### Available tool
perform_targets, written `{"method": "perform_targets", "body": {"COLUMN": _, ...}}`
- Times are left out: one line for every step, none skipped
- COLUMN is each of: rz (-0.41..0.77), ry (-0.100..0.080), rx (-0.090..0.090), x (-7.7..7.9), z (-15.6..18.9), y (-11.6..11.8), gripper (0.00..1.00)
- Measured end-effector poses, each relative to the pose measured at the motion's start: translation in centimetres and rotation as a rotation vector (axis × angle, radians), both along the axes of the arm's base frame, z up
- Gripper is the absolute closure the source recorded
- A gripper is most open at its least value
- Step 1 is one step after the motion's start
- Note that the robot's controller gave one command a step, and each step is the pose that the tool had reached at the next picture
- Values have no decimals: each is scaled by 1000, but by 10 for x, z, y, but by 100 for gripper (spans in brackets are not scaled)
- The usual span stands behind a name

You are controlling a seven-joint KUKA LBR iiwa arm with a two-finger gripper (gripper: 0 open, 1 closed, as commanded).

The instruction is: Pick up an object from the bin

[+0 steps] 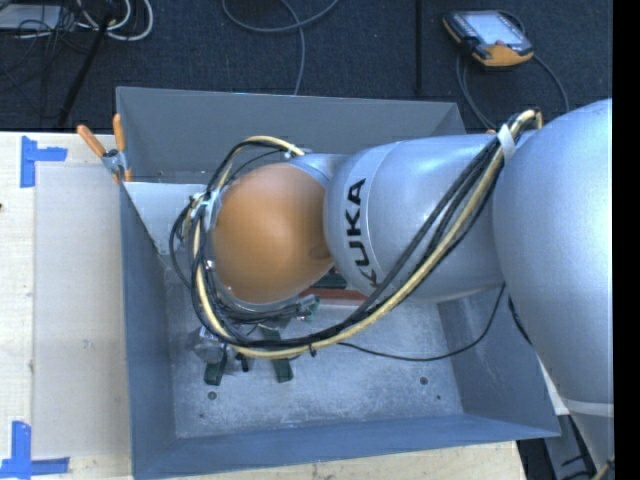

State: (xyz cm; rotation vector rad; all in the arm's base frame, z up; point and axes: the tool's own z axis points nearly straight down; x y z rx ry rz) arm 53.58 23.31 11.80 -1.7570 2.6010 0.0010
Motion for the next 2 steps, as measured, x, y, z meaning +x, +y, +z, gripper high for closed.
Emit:
{"method": "perform_targets", "body": {"rz": -1, "ry": 0, "rx": 0, "x": 0, "z": 5, "y": 0, "gripper": 100}}
{"method": "perform_targets", "body": {"rz": -1, "ry": 0, "rx": -1, "x": 0, "z": 10, "y": 0, "gripper": 100}}
